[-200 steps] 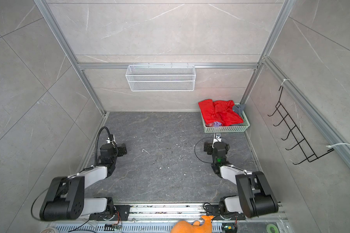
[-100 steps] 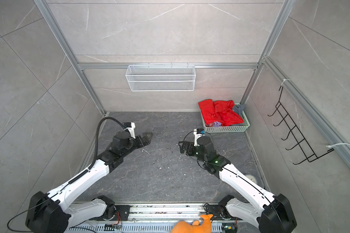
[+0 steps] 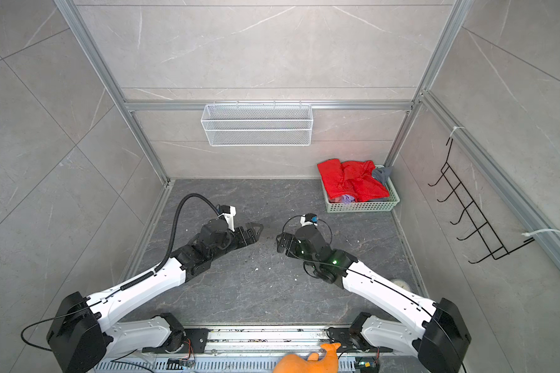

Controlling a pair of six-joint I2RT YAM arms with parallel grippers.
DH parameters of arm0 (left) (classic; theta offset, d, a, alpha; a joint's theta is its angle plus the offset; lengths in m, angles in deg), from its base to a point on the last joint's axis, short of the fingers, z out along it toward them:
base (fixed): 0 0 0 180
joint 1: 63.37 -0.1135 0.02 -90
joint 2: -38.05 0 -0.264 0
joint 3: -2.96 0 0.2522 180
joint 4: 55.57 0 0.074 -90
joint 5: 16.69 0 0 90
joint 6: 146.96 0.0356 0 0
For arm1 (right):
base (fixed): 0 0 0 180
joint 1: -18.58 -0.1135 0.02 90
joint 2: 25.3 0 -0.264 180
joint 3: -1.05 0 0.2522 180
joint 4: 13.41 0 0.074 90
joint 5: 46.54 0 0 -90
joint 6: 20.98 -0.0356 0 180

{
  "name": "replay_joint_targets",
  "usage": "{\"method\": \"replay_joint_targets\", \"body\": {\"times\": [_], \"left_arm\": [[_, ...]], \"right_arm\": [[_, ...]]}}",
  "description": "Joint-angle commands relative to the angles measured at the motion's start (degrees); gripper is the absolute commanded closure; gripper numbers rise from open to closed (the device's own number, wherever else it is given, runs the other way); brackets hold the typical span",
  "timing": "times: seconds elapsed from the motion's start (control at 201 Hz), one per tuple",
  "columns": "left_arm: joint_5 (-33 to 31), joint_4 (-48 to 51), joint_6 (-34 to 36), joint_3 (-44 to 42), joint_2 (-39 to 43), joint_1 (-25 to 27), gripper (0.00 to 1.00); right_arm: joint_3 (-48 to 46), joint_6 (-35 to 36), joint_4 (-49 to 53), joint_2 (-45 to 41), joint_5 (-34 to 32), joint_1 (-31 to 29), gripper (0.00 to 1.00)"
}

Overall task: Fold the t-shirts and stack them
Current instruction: 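Grasp the red t-shirt in the basket with the right gripper while the left arm advances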

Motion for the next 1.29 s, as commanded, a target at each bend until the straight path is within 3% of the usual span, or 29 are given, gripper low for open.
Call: {"method": "replay_joint_targets", "body": {"times": [0.0,0.06,0.159,0.393,0.568,0.732,1.001,1.1,1.205,1.265,1.289], "left_arm": [[1.75,1.42,4.07,5.96,-1.23,-4.46,0.00],[4.92,2.29,7.58,9.46,-4.02,-6.55,0.00],[5.06,6.22,14.75,17.26,-10.19,-7.19,0.00],[10.89,10.27,24.18,34.38,-27.53,-7.36,0.00],[18.11,7.78,24.55,41.85,-37.33,-7.26,0.00],[21.97,5.88,23.52,45.12,-43.28,-7.27,0.00],[21.64,6.48,22.82,47.59,-46.58,-7.28,0.00],[21.73,6.78,22.32,48.47,-47.22,-7.27,0.00],[22.08,6.57,21.68,48.83,-47.49,-7.27,0.00],[22.31,6.46,21.18,48.84,-47.57,-7.27,0.01],[22.54,6.54,21.14,48.83,-47.53,-7.27,0.01]], "right_arm": [[10.10,14.66,4.46,5.19,-11.22,1.39,0.00],[15.52,20.84,4.69,9.56,-15.32,3.01,0.00],[24.45,29.81,3.99,18.16,-21.32,7.04,0.00],[44.50,35.79,4.25,38.56,-16.96,20.39,0.00],[56.56,34.15,5.47,49.99,-14.11,27.47,0.00],[64.90,26.81,7.71,57.28,-8.79,35.06,0.00],[70.46,22.20,10.34,63.84,-7.80,40.16,0.02],[70.79,20.09,10.41,65.67,-4.11,41.39,0.05],[71.55,17.91,10.74,67.49,-1.11,42.43,0.15],[72.63,17.03,11.36,68.47,0.55,42.88,0.28],[73.01,16.78,11.47,68.68,1.15,43.01,0.38]]}}
